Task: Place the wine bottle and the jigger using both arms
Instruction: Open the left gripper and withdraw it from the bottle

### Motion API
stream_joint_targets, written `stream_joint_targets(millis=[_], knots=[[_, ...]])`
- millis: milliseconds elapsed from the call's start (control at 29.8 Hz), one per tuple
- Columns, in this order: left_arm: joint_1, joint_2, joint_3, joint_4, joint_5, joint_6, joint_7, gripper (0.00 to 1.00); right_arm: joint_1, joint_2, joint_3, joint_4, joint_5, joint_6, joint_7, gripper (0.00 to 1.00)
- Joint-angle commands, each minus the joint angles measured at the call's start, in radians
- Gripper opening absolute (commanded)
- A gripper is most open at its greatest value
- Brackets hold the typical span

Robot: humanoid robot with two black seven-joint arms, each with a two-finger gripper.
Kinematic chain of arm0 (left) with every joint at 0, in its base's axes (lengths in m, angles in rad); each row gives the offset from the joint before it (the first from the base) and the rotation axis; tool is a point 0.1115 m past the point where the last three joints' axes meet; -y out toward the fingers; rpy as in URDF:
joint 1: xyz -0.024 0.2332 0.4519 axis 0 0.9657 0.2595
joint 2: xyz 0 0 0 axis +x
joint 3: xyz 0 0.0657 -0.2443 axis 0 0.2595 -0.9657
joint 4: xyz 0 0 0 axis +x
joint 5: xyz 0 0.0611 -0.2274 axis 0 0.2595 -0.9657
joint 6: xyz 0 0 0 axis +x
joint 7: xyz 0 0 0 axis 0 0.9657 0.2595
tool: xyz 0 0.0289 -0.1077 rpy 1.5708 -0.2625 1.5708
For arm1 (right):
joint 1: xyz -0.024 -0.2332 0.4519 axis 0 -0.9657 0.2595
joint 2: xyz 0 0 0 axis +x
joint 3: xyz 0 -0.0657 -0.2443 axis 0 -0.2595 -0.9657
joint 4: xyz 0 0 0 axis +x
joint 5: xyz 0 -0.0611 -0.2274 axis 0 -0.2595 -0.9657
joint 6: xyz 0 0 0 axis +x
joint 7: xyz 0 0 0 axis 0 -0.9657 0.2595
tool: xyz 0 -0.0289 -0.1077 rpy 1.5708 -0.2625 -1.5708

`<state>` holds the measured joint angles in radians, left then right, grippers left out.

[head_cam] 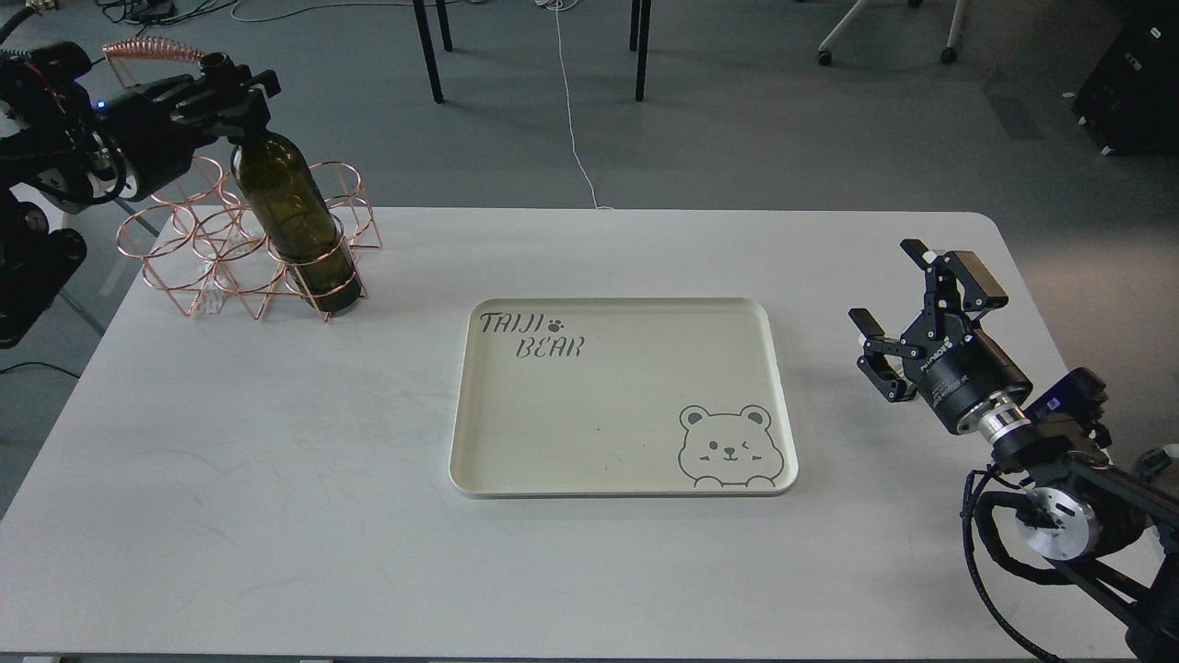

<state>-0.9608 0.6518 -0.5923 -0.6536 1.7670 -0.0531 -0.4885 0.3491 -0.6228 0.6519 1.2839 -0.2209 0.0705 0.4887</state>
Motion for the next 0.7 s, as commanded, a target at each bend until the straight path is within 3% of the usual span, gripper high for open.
stream_joint_targets(millis=[0, 168, 436, 503, 670], knots=[[0.001, 0.0, 0.0, 0.0, 0.0, 0.001, 0.0, 0.26, -0.001, 0.0, 0.0, 0.002, 0.0, 0.0, 0.0, 0.99], [0.001, 0.0, 0.003, 0.0, 0.0, -0.001, 0.0, 0.43, -0.001, 0.0, 0.0, 0.002, 0.0, 0.0, 0.0, 0.99], [-0.001, 0.0, 0.002, -0.004, -0.015, 0.001, 0.0, 0.91, -0.001, 0.0, 0.0, 0.003, 0.0, 0.0, 0.0, 0.99], [0.001, 0.002, 0.002, -0.006, -0.038, 0.001, 0.0, 0.96, -0.001, -0.002, 0.0, 0.003, 0.0, 0.0, 0.0, 0.99], [0.013, 0.015, 0.002, -0.02, -0.047, -0.004, 0.0, 0.98, -0.001, 0.0, 0.0, 0.005, 0.0, 0.0, 0.0, 0.99]])
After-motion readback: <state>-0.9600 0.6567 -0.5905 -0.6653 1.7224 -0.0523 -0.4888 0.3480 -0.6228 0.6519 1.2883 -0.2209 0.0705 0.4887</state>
